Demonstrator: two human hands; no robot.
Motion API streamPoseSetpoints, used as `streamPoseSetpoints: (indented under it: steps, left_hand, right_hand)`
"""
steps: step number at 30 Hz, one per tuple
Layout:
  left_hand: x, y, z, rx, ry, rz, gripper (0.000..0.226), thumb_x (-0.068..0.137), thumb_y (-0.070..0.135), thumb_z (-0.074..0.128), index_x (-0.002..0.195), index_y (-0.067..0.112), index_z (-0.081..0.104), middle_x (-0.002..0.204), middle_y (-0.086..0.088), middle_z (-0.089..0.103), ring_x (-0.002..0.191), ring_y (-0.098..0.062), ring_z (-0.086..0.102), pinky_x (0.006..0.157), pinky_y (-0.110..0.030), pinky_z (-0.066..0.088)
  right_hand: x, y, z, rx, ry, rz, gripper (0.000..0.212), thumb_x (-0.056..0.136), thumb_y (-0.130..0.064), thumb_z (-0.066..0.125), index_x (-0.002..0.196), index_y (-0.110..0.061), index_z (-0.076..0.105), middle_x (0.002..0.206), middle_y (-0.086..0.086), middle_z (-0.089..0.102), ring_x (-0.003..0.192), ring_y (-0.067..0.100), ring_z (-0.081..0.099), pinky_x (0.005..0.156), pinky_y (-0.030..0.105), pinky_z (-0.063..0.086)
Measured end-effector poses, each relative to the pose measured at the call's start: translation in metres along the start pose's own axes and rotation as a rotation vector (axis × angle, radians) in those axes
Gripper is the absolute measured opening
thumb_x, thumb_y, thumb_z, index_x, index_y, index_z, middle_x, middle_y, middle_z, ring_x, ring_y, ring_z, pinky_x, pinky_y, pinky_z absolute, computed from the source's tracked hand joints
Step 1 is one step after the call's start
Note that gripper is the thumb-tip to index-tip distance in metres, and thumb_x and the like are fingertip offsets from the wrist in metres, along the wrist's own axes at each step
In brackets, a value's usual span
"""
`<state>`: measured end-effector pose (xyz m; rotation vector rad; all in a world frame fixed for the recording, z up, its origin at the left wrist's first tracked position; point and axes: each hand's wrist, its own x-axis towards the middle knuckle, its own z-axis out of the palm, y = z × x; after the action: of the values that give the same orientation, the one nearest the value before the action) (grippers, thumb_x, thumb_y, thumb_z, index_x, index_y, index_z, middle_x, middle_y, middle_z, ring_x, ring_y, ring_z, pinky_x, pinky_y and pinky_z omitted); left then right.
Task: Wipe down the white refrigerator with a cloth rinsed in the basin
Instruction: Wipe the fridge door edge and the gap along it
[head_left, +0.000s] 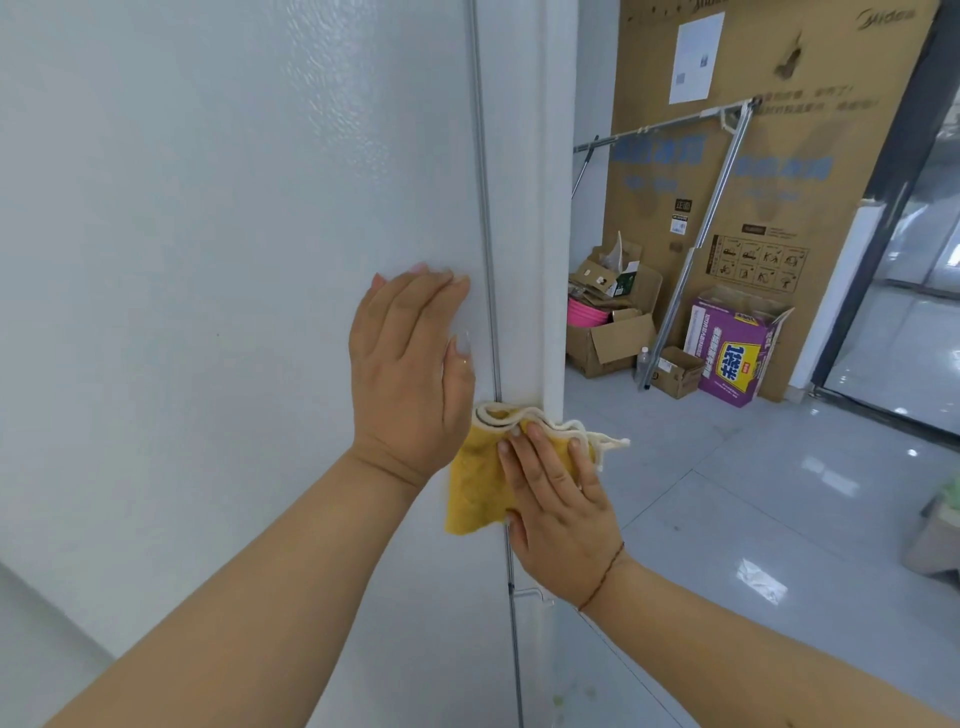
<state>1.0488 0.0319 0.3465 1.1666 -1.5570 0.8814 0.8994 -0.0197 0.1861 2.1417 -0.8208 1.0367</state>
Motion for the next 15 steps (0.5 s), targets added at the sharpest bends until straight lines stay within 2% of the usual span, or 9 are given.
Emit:
streamPoseSetpoints:
  steps: [5,12,15]
  left_hand:
    - [-0.005,0.004,0.01,-0.023,-0.004,-0.013,0.044,0.088,0.013,0.04,0.122,-0.004,0.063,0.122,-0.018,0.063,0.125,-0.029,0.049,0.111,-0.055,0.033]
    - [-0.031,0.009,0.025,-0.009,0.011,-0.033,0.044,0.087,0.008,0.037,0.12,-0.004,0.063,0.123,-0.018,0.062,0.123,-0.031,0.052,0.11,-0.056,0.034]
    - [-0.049,0.01,0.029,0.004,0.025,-0.074,0.044,0.087,0.007,0.036,0.122,-0.002,0.06,0.123,-0.015,0.06,0.124,-0.03,0.051,0.111,-0.054,0.034]
  right_hand:
    - [-0.009,-0.003,0.013,-0.057,0.004,-0.05,0.075,0.078,-0.031,0.062,0.143,-0.002,0.038,0.153,0.013,0.029,0.144,0.028,0.023,0.111,0.056,0.026]
    - [-0.015,-0.009,0.029,-0.069,0.054,-0.046,0.069,0.082,-0.029,0.052,0.143,-0.002,0.034,0.155,0.014,0.025,0.144,0.028,0.019,0.115,0.057,0.017]
    - [-0.031,-0.011,0.04,-0.049,0.047,-0.077,0.076,0.08,-0.029,0.053,0.147,-0.003,0.029,0.156,0.011,0.022,0.146,0.025,0.017,0.115,0.056,0.016]
